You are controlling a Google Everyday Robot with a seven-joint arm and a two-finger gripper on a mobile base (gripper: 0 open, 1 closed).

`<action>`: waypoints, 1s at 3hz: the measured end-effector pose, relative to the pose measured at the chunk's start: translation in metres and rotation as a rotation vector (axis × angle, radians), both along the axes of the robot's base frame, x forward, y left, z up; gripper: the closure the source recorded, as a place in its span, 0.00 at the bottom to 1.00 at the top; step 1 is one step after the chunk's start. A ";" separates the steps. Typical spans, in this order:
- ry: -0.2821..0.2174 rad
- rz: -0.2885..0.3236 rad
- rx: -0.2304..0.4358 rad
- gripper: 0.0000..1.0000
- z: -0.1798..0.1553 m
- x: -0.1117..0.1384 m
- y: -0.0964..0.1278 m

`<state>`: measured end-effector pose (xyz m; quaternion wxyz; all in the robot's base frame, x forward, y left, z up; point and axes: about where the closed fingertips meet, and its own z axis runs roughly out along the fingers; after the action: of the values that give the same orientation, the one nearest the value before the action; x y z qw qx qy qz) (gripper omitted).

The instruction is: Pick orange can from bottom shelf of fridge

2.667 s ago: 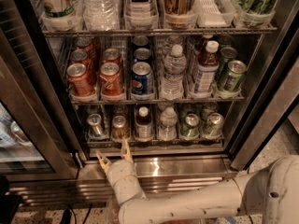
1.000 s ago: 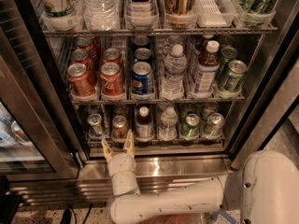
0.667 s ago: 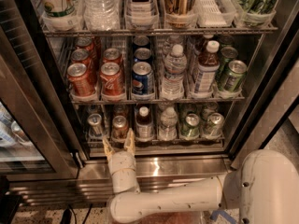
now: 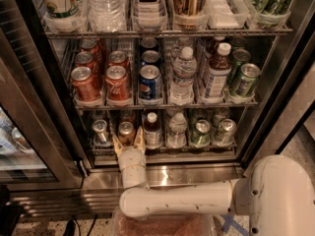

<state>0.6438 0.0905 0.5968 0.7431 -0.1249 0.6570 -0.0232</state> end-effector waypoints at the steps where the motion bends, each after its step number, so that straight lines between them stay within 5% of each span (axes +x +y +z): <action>1: 0.001 0.009 0.016 0.47 0.001 0.003 0.002; 3: 0.016 0.043 0.047 0.94 0.002 0.002 0.006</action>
Offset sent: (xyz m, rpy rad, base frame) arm 0.0038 0.0066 -0.0001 0.0449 0.0152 0.0406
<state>0.6461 0.0967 0.5988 0.7408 -0.1219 0.6605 0.0091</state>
